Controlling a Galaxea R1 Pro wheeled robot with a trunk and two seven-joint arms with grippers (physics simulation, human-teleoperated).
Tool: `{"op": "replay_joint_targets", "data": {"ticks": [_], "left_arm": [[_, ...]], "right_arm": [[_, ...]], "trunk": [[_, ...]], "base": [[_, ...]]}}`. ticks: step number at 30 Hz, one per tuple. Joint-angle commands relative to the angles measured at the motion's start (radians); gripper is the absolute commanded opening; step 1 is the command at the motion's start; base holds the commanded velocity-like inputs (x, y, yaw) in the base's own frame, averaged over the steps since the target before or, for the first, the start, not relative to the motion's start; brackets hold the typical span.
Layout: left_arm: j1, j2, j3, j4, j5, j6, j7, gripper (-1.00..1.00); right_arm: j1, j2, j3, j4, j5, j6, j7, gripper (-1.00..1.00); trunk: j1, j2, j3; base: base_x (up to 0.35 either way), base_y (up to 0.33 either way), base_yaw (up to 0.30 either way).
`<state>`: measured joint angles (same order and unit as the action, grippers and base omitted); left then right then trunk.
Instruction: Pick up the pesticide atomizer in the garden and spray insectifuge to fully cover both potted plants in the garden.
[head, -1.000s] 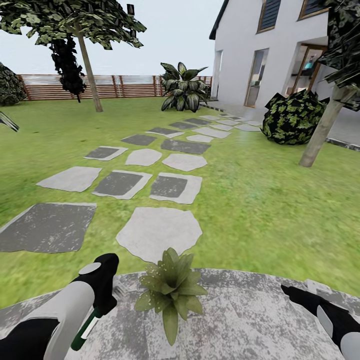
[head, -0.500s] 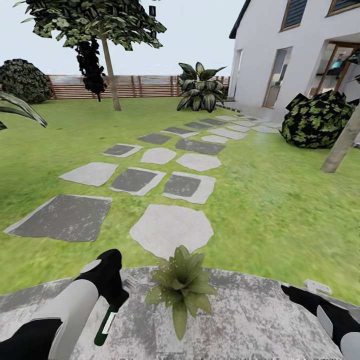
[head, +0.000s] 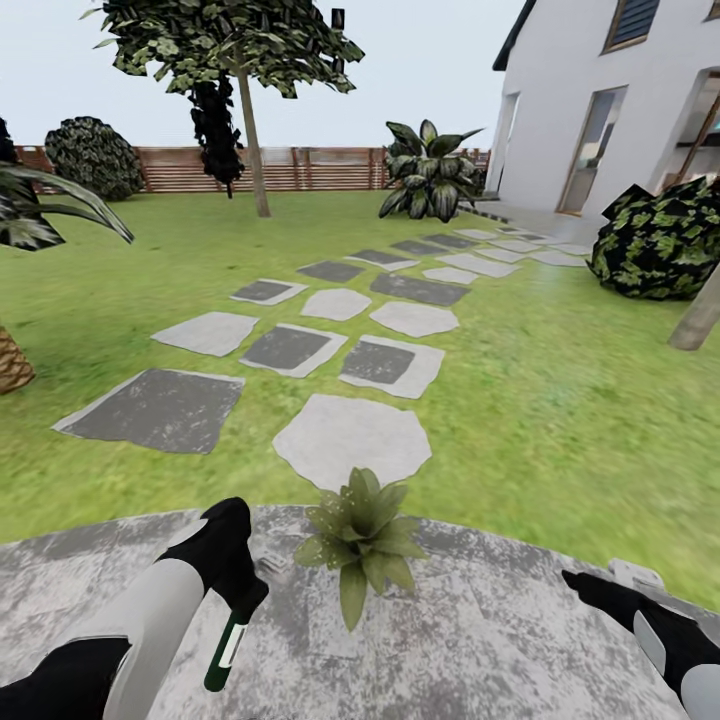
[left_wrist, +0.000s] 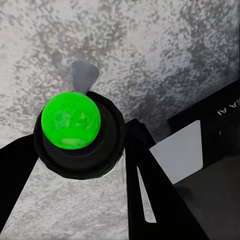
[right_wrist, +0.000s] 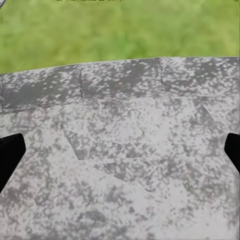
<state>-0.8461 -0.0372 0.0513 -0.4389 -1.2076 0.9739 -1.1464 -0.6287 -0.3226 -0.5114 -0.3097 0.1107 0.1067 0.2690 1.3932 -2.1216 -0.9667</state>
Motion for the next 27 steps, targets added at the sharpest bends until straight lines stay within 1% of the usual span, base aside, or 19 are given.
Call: {"op": "replay_joint_targets", "data": {"ticks": [1, 7, 10, 16, 21, 25, 27], "left_arm": [[-0.001, -0.001, 0.005, -0.001, -0.01, 0.006, -0.009, -1.0], [-0.001, -0.001, 0.005, -0.001, -0.01, 0.006, -0.009, -1.0], [-0.001, -0.001, 0.005, -0.001, -0.01, 0.006, -0.009, -1.0], [-0.001, -0.003, 0.005, -0.001, -0.01, 0.006, -0.009, -1.0], [-0.001, -0.003, 0.005, -0.001, -0.01, 0.006, -0.009, -1.0], [-0.001, -0.009, 0.004, -0.001, -0.011, 0.006, -0.009, -1.0], [-0.001, -0.01, 0.004, -0.001, -0.01, 0.006, -0.009, -1.0]], "right_arm": [[0.0, 0.0, -0.009, -0.002, 0.01, 0.005, 0.007, 1.0], [0.0, 0.0, -0.009, -0.002, 0.01, 0.005, 0.007, 1.0], [-0.001, 0.0, -0.009, -0.002, 0.01, 0.005, 0.008, 1.0], [0.0, 0.0, -0.009, -0.002, 0.01, 0.005, 0.007, 1.0], [0.0, 0.0, -0.009, 0.004, 0.01, 0.004, 0.006, 1.0], [-0.001, 0.0, -0.009, 0.076, 0.013, 0.002, 0.006, 1.0], [0.0, -0.001, -0.009, 0.08, 0.012, 0.002, 0.007, 1.0]], "trunk": [[0.0, 0.0, -0.002], [0.0, 0.0, -0.007], [0.0, 0.0, -0.01], [0.0, 0.0, -0.011], [0.0, 0.0, -0.011], [0.0, 0.0, -0.011], [0.0, 0.0, -0.011]], "base": [[-0.016, -0.328, 0.229], [0.104, -0.329, 0.231], [0.073, -0.134, 0.22], [0.005, -0.034, 0.049], [0.061, -0.279, 0.108], [0.047, -0.33, 0.009], [0.005, -0.326, 0.001]]}}
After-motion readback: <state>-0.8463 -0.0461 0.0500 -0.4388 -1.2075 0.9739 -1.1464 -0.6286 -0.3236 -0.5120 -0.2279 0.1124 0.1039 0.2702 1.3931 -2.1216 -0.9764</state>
